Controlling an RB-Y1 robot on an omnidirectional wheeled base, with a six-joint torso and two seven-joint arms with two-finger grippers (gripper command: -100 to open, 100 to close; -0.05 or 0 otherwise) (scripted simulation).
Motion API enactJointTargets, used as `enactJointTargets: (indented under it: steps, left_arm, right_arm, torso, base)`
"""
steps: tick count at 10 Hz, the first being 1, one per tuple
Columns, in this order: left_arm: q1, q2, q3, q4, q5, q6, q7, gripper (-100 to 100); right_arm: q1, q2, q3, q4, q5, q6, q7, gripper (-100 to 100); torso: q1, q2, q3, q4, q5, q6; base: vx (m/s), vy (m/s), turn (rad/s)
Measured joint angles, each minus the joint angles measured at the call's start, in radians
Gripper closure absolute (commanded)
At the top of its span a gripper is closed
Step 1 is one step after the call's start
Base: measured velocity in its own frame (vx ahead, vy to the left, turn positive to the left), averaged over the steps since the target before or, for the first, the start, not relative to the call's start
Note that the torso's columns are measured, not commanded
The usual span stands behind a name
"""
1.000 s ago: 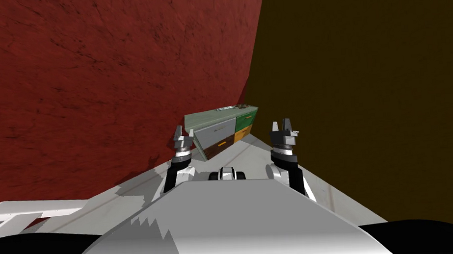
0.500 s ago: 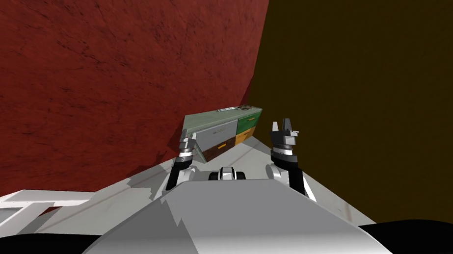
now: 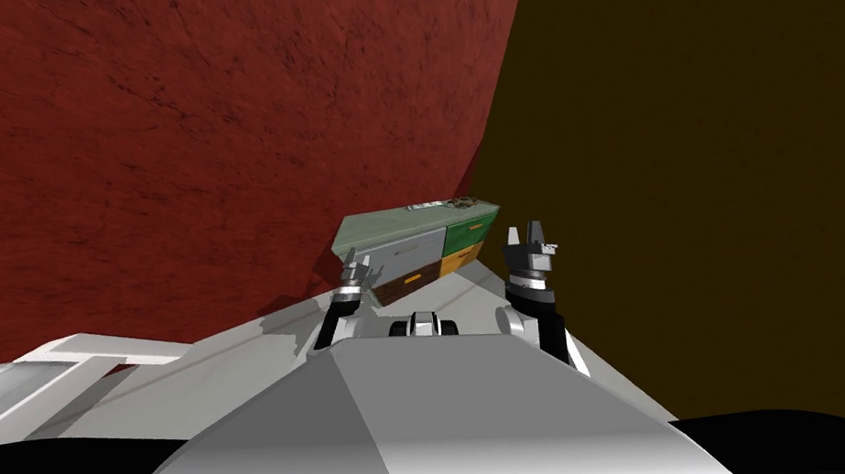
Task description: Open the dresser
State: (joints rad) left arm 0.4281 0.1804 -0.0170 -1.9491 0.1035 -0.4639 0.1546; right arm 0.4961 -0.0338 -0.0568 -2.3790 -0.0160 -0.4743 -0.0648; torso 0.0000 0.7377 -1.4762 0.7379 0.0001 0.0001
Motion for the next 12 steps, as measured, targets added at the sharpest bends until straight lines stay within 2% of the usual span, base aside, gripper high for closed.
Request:
enactJointTargets:
  steps: [2, 5, 8, 12]
  left_arm:
    - [-0.002, -0.002, -0.004, 0.034, 0.000, 0.031, 0.012, -100]
    - [-0.010, 0.010, 0.008, 0.098, 0.012, 0.043, 0.043, -100]
    - [-0.012, -0.007, 0.005, 0.154, 0.013, 0.064, 0.060, -100]
    - [-0.025, -0.033, 0.012, 0.244, 0.024, 0.099, 0.100, -100]
  right_arm:
    - [0.000, 0.000, 0.000, 0.000, 0.000, 0.000, 0.000, 0]
    - [0.000, 0.000, 0.000, 0.000, 0.000, 0.000, 0.000, 0]
    - [0.000, 0.000, 0.000, 0.000, 0.000, 0.000, 0.000, 0]
    - [0.000, 0.000, 0.000, 0.000, 0.000, 0.000, 0.000, 0]
  torso:
    - [0.000, 0.000, 0.000, 0.000, 0.000, 0.000]
    - [-0.001, 0.001, 0.001, 0.000, 0.000, 0.000]
    - [0.001, 0.000, 0.000, 0.000, 0.000, 0.000]
    - [0.001, 0.000, 0.000, 0.000, 0.000, 0.000]
  base:
    - [0.151, -0.117, 0.100]
    - [0.121, -0.125, 0.135]
    - [0.128, -0.117, 0.146]
    - [0.137, -0.151, 0.150]
